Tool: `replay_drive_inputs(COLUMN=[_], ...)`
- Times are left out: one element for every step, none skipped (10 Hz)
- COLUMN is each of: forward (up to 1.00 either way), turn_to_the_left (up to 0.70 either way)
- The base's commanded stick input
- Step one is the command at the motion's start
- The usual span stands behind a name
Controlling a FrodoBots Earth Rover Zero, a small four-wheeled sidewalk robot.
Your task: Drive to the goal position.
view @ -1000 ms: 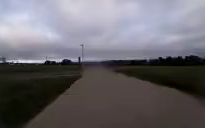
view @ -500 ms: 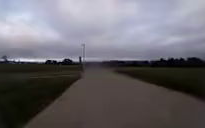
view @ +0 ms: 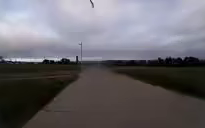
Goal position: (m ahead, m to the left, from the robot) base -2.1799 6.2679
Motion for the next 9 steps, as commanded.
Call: replay_drive_inputs(forward=[0.85, 0.85, 0.85, 0.85, 0.85, 0.85, 0.85, 0.85, 0.85], turn_to_the_left=[0.00, 0.00, 0.00, 0.00, 0.00, 0.00, 0.00, -0.12, -0.21])
